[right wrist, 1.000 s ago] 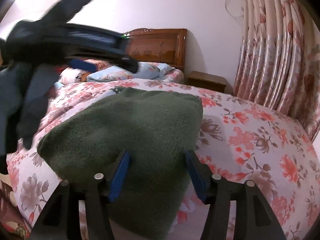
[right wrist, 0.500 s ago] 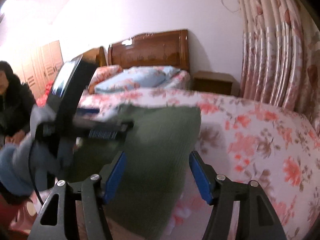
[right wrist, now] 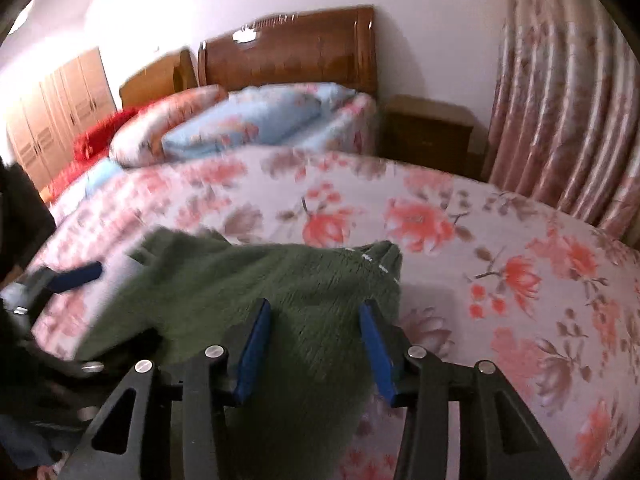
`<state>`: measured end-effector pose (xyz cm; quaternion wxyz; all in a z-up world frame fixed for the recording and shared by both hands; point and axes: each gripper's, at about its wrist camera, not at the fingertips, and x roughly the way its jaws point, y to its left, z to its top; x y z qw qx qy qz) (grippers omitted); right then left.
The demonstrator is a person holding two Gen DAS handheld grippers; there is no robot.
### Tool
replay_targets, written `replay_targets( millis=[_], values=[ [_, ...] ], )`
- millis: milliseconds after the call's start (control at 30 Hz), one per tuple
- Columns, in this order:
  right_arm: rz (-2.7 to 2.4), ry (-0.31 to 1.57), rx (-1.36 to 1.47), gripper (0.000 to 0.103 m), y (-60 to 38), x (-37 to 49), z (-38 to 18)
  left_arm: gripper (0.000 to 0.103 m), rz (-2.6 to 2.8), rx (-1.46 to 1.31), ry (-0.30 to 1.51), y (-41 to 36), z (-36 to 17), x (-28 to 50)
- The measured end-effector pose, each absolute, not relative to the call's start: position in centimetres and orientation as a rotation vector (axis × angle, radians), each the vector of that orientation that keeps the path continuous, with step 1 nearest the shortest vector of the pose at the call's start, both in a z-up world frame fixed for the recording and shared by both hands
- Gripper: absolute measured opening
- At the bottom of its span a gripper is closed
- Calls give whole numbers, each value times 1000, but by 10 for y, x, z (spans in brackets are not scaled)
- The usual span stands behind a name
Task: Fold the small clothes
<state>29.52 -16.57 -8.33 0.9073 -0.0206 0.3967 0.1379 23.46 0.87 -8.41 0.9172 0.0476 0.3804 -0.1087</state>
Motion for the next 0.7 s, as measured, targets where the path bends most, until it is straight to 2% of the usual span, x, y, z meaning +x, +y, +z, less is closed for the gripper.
replay_targets(
  millis=[233, 333, 467, 700],
  values=[
    [271, 764, -52, 47, -163, 302, -75, 103, -230, 80, 784, 11, -85, 236],
    [267, 858, -93, 47, -160, 316, -93, 103, -224, 86, 782, 11, -85, 235],
    [237, 858, -70, 47, -164, 318, -86, 103, -224, 84, 781, 10, -85, 234],
    [295, 711, -36, 47, -158, 222, -53, 103, -226, 72, 782, 10, -85, 234]
  ],
)
